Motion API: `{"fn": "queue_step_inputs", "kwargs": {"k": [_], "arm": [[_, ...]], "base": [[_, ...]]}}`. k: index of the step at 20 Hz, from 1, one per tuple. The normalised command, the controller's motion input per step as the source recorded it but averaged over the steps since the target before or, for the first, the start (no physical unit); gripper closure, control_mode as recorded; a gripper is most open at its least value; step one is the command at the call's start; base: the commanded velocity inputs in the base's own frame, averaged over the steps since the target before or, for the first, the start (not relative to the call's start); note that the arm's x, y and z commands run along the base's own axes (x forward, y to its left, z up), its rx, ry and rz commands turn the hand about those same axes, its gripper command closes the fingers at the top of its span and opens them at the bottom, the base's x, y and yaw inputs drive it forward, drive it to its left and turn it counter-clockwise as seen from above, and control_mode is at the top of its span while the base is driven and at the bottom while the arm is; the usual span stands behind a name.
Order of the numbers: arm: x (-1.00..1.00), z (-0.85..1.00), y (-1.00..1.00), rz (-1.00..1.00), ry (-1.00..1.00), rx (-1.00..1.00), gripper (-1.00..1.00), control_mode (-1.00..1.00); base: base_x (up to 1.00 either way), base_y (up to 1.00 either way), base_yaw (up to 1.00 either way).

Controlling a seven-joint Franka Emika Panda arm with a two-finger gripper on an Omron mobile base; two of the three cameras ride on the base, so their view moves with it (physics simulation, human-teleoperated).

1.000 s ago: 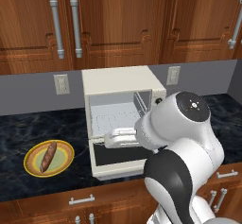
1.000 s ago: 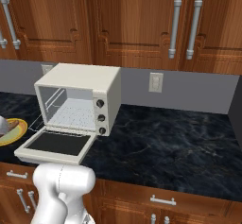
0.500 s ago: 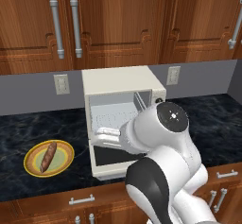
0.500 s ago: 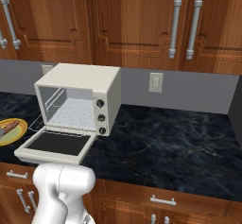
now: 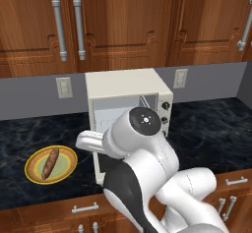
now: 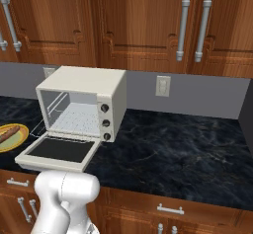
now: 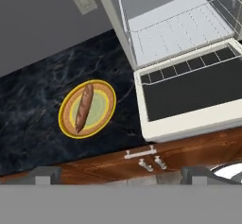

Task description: Pull the toaster oven rack outwards. Pick up the baguette from the plate and place it on the toaster oven rack. Close the toaster oven door fully and set the temperature to the lowest setting.

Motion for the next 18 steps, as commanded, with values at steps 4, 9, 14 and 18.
{"fn": "queue_step_inputs", "kwargs": {"k": [4,9,14,18], "arm": [[0.44,-0.31,0.24,0.0,0.1,0.0,-1.0,-1.0],[0.42,-0.33,0.36,0.0,0.08,0.0,-1.0,-1.0],[0.4,-0.27,0.47,0.0,0.03,0.0,-1.0,-1.0],[0.39,-0.3,0.38,0.0,0.02,0.0,-1.0,-1.0]], "base": [[0.0,0.0,0.0],[0.0,0.0,0.0],[0.0,0.0,0.0],[0.0,0.0,0.0]]}}
